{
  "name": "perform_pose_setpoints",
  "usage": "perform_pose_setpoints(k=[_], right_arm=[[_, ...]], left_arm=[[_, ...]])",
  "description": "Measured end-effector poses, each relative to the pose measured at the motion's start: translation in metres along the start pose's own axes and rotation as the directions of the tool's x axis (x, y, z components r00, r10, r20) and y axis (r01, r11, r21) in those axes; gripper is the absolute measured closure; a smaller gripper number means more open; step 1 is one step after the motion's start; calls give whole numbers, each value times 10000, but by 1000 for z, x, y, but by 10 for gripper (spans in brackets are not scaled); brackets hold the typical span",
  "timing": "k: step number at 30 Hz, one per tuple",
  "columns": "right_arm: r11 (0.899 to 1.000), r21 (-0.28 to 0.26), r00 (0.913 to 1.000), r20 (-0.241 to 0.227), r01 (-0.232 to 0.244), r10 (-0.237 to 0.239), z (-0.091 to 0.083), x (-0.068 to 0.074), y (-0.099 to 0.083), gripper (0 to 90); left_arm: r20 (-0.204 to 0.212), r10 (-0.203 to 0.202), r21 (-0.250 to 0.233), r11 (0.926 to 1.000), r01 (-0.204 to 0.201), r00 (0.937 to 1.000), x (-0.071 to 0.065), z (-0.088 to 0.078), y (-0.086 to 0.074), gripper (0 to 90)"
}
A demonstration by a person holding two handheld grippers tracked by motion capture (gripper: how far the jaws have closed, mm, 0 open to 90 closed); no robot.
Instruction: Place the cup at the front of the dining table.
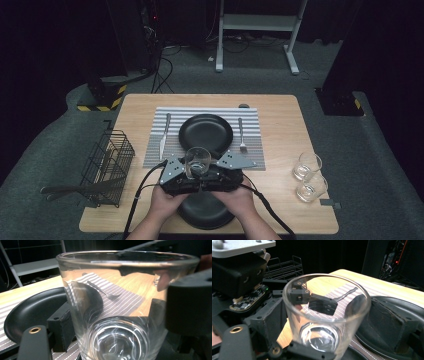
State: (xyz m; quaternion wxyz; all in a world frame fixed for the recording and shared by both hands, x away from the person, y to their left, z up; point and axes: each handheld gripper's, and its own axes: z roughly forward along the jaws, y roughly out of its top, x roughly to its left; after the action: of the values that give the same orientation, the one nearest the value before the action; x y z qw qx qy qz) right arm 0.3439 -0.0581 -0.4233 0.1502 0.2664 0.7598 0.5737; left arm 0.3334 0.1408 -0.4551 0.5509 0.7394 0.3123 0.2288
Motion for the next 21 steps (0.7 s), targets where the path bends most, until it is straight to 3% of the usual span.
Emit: perform_pose_setpoints(k=[6, 17, 21], right_arm=[[9998, -167, 9999, 89, 113, -111, -4, -2, -1, 219], [9999, -9, 9982, 574, 162, -161, -14, -15, -9, 240], [9996, 104, 9955, 904, 270, -278, -19, -21, -15, 248]], left_arm=[[-569, -138, -41, 9999, 136, 9983, 8, -2, -1, 226], [-1013, -443, 54, 9990, 451, 9939, 23, -6, -5, 226], [-1279, -692, -59, 9976, 690, 9894, 32, -9, -6, 226]])
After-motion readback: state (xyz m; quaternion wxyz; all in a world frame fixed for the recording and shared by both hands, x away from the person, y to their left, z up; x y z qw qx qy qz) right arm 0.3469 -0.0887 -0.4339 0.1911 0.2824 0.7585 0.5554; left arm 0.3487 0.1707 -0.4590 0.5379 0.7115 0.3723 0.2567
